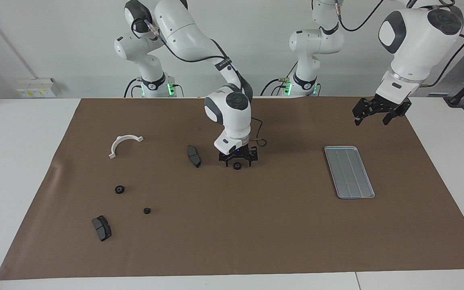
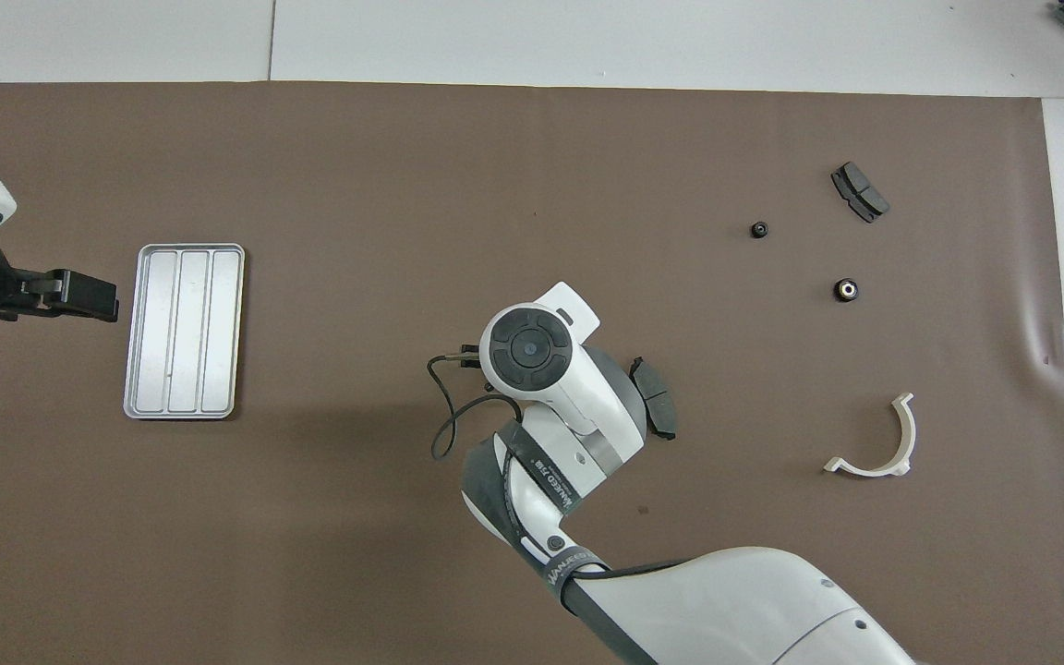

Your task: Place bearing gear from tray to pile

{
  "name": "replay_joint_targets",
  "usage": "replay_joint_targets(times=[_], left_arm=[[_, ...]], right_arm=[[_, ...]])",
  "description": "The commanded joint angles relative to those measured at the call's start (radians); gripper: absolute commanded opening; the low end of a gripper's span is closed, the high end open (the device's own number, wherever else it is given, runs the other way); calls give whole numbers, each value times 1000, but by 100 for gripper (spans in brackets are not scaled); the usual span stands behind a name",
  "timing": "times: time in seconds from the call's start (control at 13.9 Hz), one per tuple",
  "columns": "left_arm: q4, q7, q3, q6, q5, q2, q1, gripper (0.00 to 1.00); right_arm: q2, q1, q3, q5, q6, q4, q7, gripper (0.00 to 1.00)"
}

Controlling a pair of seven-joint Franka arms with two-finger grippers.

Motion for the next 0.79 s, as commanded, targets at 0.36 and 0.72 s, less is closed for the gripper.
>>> replay_joint_targets(times=[0.36, 0.72], left_arm=[[43, -11, 3, -44, -3, -32, -9, 100], [68, -27, 10, -51, -35, -32, 5, 100]], right_arm=[[-14, 1, 0, -19, 10, -30, 13, 82], [-17, 2, 2, -20, 2, -30, 10, 54]])
